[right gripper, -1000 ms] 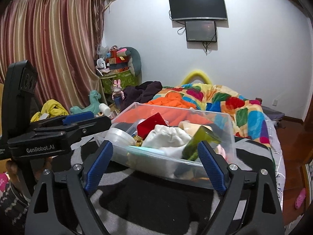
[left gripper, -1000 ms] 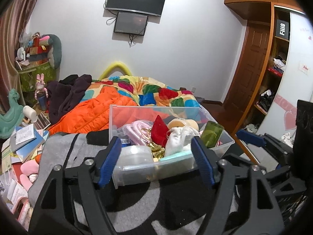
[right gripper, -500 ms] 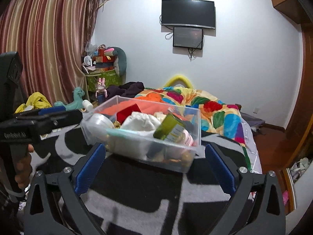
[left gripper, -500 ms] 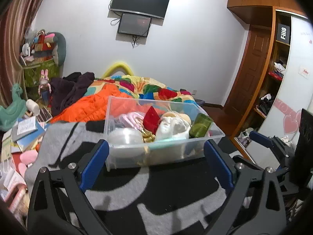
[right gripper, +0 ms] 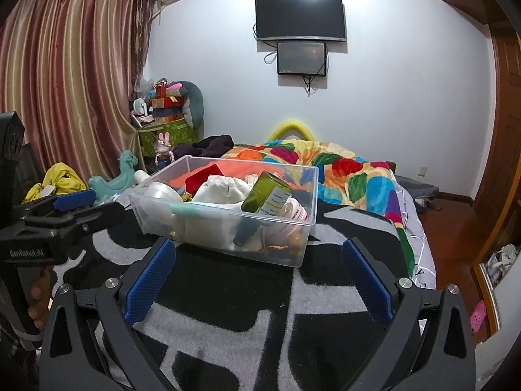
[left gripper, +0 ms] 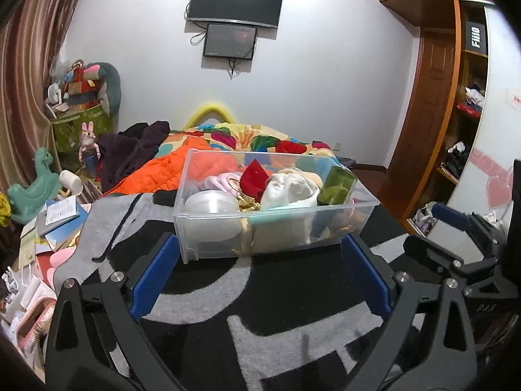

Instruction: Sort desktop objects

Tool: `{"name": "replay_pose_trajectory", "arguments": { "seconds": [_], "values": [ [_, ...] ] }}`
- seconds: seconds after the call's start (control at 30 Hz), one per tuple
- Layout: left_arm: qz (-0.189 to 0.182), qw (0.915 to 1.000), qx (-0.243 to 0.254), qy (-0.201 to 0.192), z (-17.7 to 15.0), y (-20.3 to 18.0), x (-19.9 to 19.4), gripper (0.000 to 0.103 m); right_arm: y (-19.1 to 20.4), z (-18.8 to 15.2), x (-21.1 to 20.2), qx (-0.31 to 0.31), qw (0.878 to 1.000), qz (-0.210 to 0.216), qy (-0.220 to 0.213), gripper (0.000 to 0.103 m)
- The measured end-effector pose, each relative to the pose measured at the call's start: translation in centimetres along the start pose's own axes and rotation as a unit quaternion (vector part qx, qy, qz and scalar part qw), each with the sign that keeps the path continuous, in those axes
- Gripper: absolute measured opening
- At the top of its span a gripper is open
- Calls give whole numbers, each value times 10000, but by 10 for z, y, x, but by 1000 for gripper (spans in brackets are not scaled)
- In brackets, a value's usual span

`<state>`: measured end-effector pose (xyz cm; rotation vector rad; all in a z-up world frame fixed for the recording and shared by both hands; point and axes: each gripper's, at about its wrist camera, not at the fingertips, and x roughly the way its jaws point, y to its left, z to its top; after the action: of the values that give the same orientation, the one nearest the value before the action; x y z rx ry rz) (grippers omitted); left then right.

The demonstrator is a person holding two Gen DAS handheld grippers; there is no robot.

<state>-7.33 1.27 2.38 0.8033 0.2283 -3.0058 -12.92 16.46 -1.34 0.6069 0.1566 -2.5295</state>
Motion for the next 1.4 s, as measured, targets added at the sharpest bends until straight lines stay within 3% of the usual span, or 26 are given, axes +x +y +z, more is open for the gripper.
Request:
{"name": "replay_pose_trajectory", "arguments": {
  "seconds": [0.93, 1.4],
  "values": [
    [-113, 9998, -114, 130, -5, 3, 3, 101, 9, -3, 3, -81, 9999, 115, 34, 102],
    [-206, 9998, -62, 1, -5, 1, -2, 101, 9, -3, 4, -36, 9999, 157, 39, 103]
  ]
}}
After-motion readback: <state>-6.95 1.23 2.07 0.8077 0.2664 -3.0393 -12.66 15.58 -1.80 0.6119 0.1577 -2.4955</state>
